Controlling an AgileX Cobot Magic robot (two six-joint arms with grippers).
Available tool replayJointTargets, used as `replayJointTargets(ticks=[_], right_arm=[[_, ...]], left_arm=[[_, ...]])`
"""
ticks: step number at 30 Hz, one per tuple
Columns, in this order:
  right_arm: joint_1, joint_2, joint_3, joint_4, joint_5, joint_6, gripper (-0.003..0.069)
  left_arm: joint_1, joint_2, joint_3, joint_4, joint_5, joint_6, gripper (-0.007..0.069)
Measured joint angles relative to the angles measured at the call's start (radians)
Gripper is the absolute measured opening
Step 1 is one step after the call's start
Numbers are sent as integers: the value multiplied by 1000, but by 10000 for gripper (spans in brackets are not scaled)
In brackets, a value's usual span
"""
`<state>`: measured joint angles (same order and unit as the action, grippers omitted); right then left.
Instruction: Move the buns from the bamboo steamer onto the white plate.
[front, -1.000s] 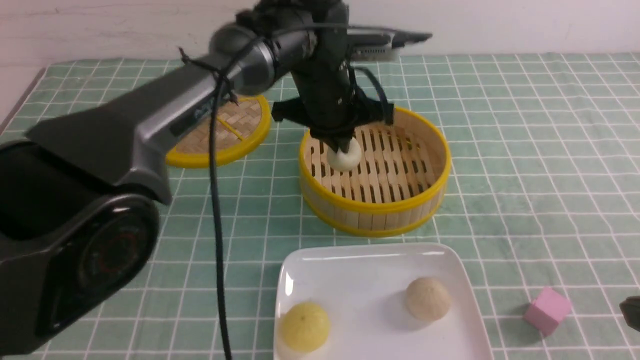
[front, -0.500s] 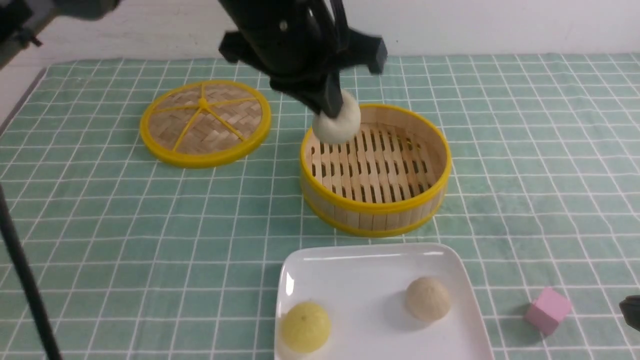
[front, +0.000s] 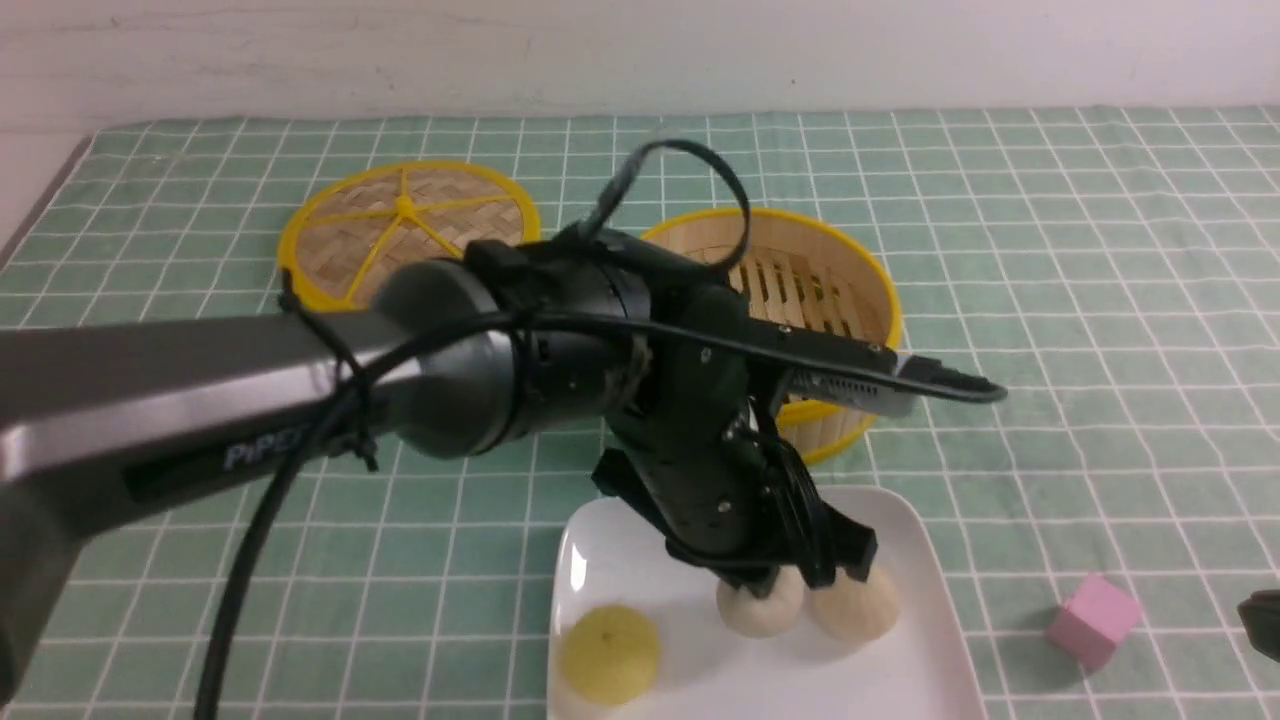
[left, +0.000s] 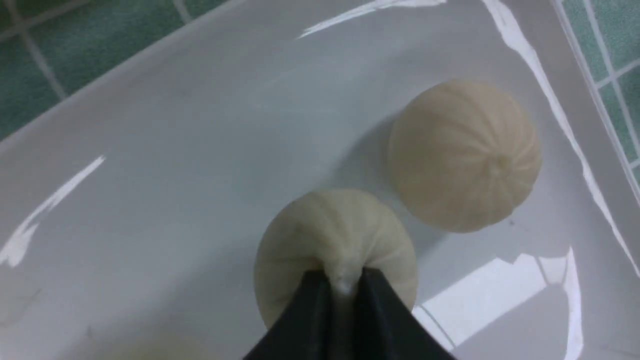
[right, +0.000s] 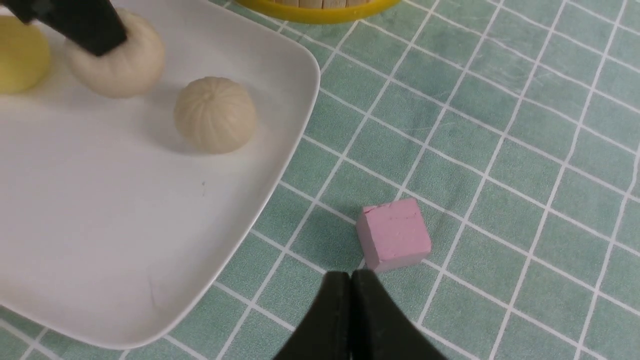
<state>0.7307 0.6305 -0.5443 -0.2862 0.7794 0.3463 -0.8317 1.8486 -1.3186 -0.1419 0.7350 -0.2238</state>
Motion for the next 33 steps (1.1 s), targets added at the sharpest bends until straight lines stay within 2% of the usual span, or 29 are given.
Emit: replayJointTargets(ticks=[3, 6, 7, 8, 9, 11, 14, 18, 22, 23, 25, 27, 30, 33], right_arm=[[0, 0, 0, 0, 0, 0, 16], [0, 0, 1, 0, 3, 0, 18], [0, -1, 0, 0, 4, 0, 18], [0, -3, -11, 10, 28, 0, 18], [0, -3, -14, 13, 28, 0, 18], [0, -39, -71, 71, 125, 0, 18], [0, -79, -122, 95, 181, -1, 18], [0, -231, -194, 103, 273, -1, 18], [0, -363, -171, 103, 259, -1, 18], [0, -429, -124, 103, 183, -1, 18], [0, -464, -81, 103, 106, -3, 18], [0, -501, 20, 103, -87, -25, 18], [0, -501, 119, 103, -284, -72, 18], [0, -501, 191, 103, -441, -110, 22]], left_arm=[[-1, 16, 2, 0, -26, -16, 163], [-1, 27, 3, 22, -31, -72, 290], [-1, 27, 3, 23, -31, -72, 298], [-1, 24, 3, 53, -30, -94, 364], [-1, 24, 3, 53, -30, -94, 364], [-1, -5, -5, 111, -23, -117, 421], [-1, -37, -21, 142, -17, -127, 429], [-1, -136, -54, 178, -7, -131, 381], [-1, -188, -59, 184, 0, -132, 278], [-1, -202, -59, 188, 4, -132, 205], [-1, -207, -59, 191, 6, -132, 164], [-1, -209, -59, 191, 7, -132, 64], [-1, -209, -59, 191, 11, -132, 7], [-1, -209, -59, 191, 19, -132, 1]])
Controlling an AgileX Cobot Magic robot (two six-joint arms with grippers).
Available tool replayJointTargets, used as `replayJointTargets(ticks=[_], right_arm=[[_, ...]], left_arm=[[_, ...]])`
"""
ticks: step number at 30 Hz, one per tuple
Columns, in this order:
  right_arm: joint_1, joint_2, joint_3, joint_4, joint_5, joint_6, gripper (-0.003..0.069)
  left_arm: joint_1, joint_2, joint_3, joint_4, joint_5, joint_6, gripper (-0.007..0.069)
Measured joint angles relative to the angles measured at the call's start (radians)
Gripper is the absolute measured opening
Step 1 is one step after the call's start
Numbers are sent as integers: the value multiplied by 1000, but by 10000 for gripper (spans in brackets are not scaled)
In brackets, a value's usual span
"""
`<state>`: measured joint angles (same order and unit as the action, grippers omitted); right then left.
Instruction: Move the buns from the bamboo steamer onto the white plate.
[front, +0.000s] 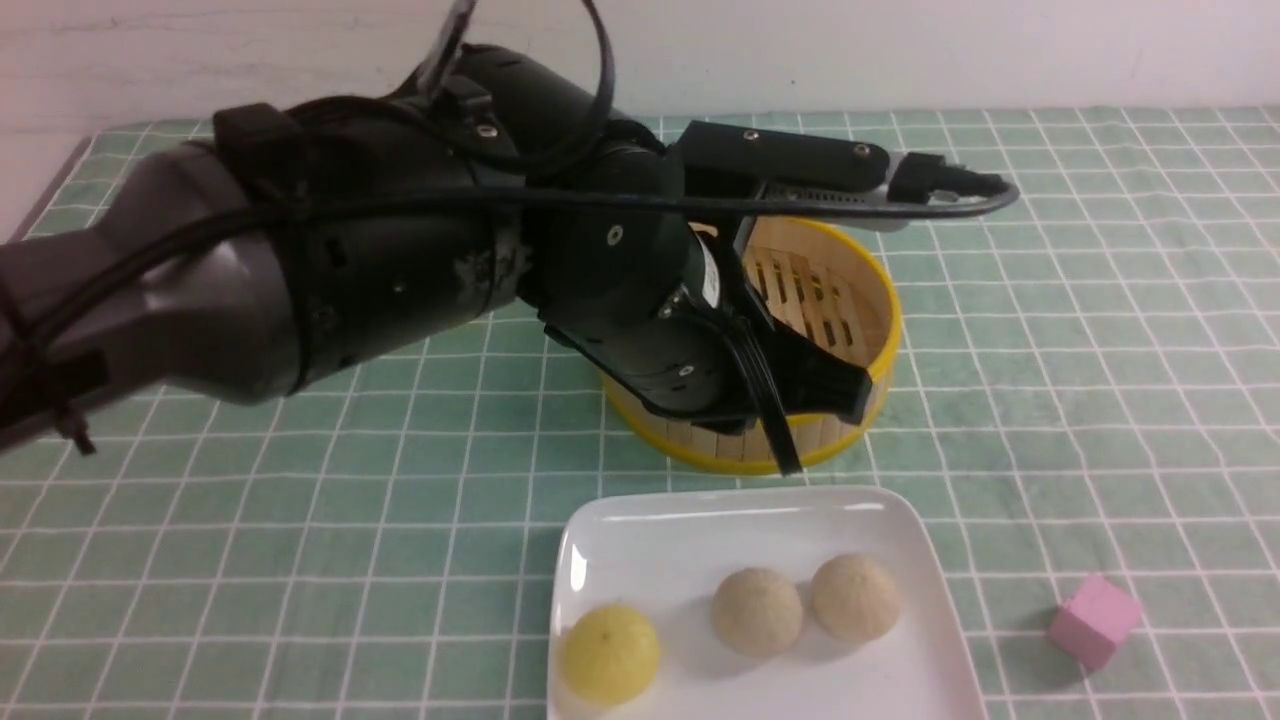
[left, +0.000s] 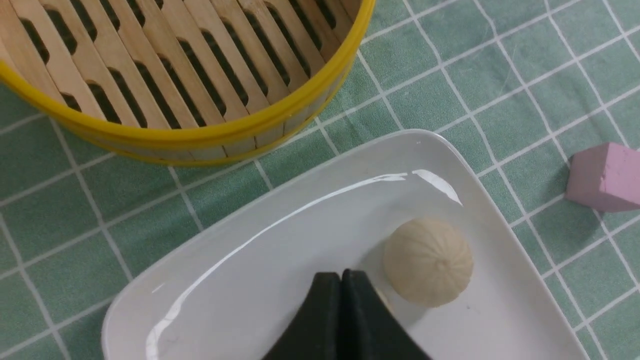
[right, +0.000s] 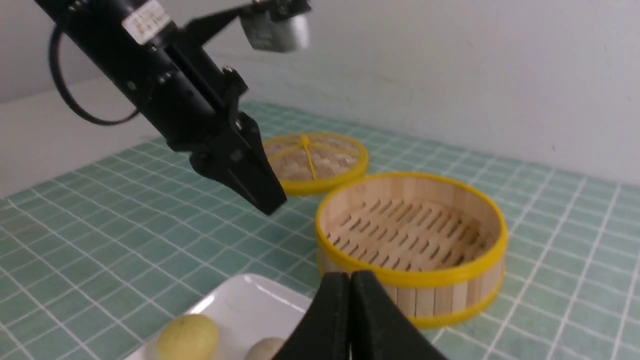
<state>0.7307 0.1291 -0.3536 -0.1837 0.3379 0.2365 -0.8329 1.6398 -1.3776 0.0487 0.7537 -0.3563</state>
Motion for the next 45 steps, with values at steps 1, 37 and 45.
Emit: replayJointTargets(ticks=[1, 37, 45], right_arm=[[0, 0, 0, 0, 0, 0, 22], [1, 0, 26, 146, 42, -125, 57], [1, 0, 26, 146, 43, -125, 72]], left_arm=[[0, 0, 0, 0, 0, 0, 1], [0, 24, 0, -20, 40, 0, 20], [0, 24, 0, -20, 40, 1, 29]])
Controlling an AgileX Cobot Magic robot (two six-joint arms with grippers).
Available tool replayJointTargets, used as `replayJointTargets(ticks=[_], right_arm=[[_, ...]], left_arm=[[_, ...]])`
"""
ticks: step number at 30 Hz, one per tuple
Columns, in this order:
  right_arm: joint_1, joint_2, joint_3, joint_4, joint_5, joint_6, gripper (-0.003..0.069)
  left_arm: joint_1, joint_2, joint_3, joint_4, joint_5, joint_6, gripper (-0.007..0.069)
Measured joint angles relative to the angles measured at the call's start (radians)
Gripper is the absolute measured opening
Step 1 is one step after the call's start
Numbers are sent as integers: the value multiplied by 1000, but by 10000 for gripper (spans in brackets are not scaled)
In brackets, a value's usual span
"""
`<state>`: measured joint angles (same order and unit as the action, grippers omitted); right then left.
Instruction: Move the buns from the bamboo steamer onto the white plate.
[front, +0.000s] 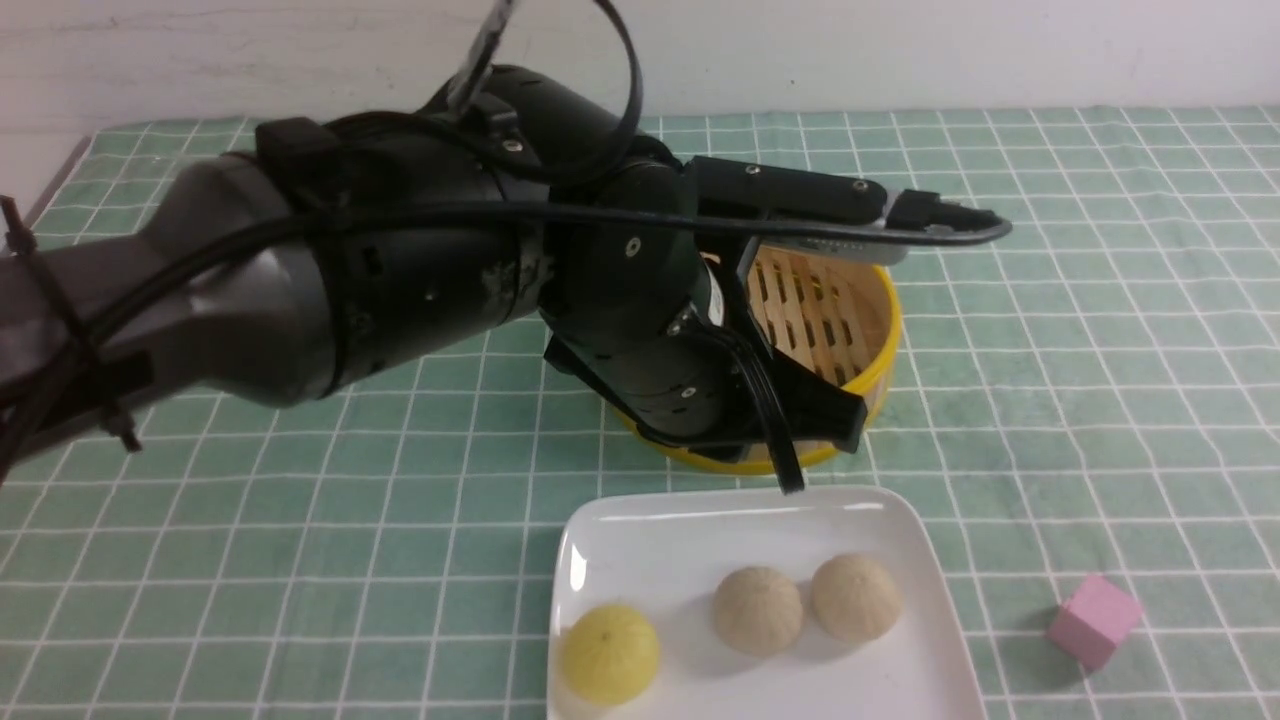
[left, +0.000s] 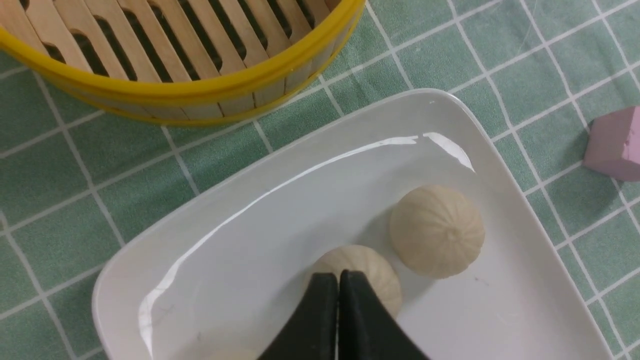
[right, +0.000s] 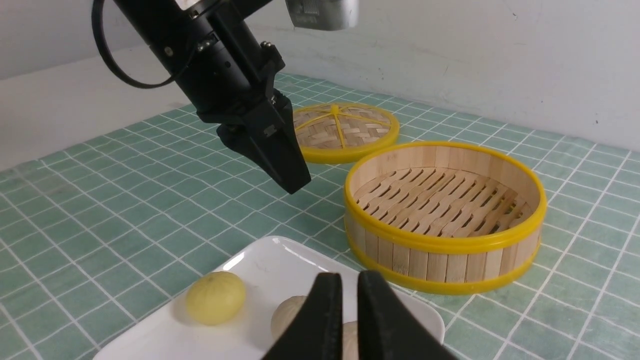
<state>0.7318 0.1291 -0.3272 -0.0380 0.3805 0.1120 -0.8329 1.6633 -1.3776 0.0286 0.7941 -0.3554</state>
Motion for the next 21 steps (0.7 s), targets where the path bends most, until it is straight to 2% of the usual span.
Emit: replayJointTargets(ticks=[5, 8, 11, 18, 21], right_arm=[[0, 0, 1, 0, 2, 0, 72], [-41, 0, 26, 0, -1, 0, 76], [-121, 0, 66, 1, -1, 0, 78], [-435, -76, 220, 0, 2, 0, 86], [-512, -91, 259, 0, 6, 0, 87]], left_arm=[[0, 0, 0, 0, 0, 0, 33], [0, -5, 0, 0, 4, 0, 33], [0, -26, 0, 3, 16, 0, 33], [0, -152, 0, 91, 74, 0, 36], [0, -212, 0, 126, 104, 1, 38]])
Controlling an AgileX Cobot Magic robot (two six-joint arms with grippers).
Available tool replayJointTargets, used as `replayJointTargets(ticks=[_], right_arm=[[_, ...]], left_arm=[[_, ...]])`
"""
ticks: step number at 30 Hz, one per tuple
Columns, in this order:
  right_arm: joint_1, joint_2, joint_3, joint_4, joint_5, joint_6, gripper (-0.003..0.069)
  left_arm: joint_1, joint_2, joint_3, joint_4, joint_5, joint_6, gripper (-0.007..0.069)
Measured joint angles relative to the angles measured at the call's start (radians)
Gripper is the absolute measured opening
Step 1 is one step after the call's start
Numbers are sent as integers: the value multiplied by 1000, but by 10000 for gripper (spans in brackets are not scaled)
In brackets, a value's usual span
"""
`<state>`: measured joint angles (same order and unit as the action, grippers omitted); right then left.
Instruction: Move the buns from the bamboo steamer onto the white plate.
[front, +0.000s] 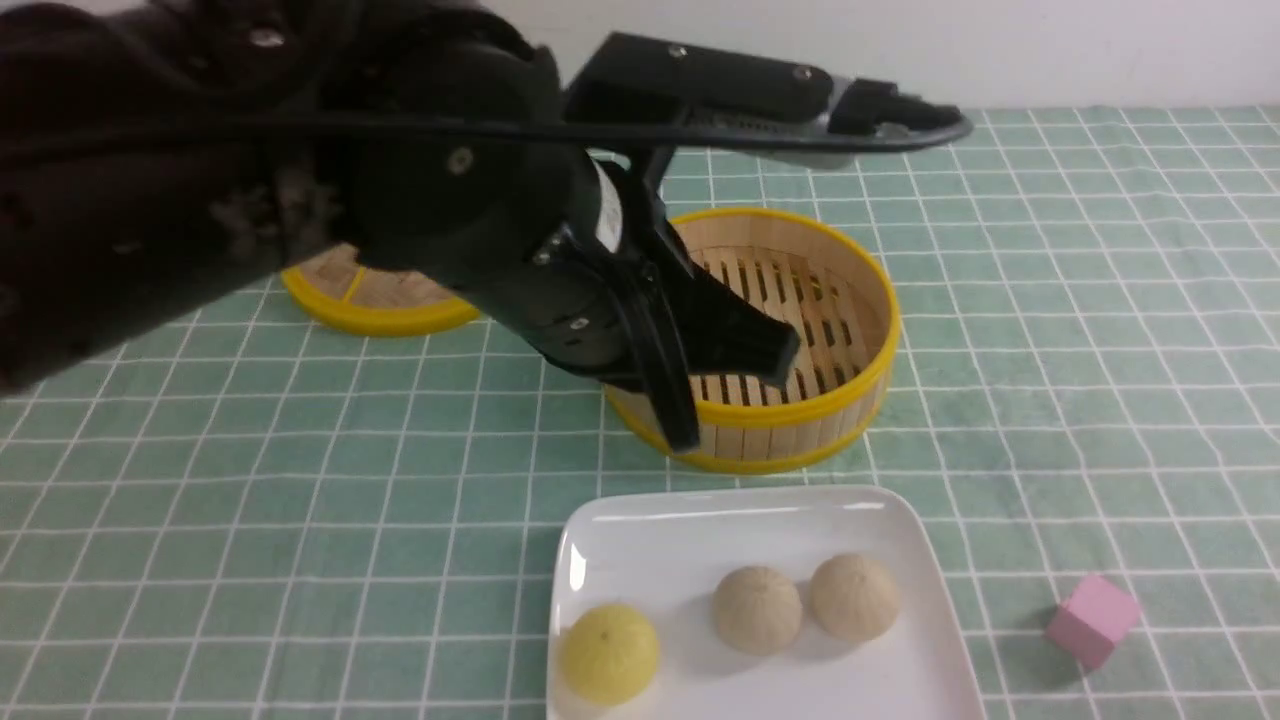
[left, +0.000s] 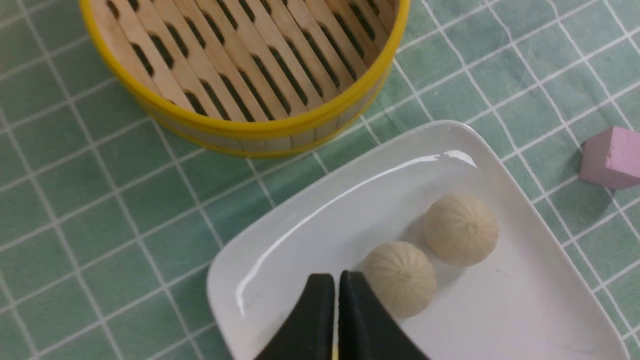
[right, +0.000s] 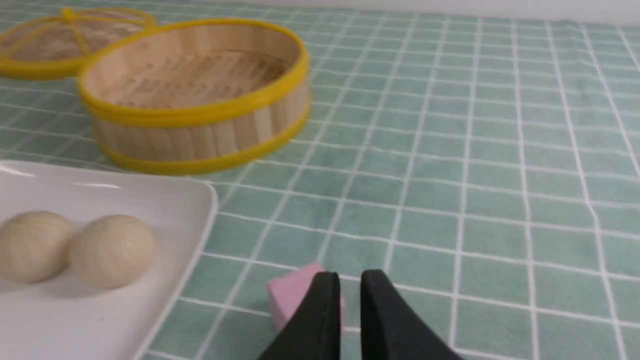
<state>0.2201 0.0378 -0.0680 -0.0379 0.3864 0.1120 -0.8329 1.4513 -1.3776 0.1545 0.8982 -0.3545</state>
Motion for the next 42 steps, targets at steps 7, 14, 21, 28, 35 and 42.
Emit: replayJointTargets(ticks=[7, 14, 21, 28, 35, 42], right_arm=[[-171, -46, 81, 0, -6, 0, 97], [-196, -47, 81, 0, -3, 0, 106], [-196, -47, 81, 0, 0, 1, 111], [-196, -47, 81, 0, 0, 1, 118], [-196, -47, 81, 0, 1, 1, 125], [-196, -48, 81, 0, 1, 1, 132]], left_arm=[[0, -207, 0, 28, 33, -2, 41], [0, -400, 2, 82, 85, -5, 41], [0, -629, 116, 133, 115, -26, 13], [0, -911, 332, 138, 152, -77, 4], [0, -1159, 564, 138, 155, -181, 3], [0, -1219, 704, 135, 158, -239, 3]])
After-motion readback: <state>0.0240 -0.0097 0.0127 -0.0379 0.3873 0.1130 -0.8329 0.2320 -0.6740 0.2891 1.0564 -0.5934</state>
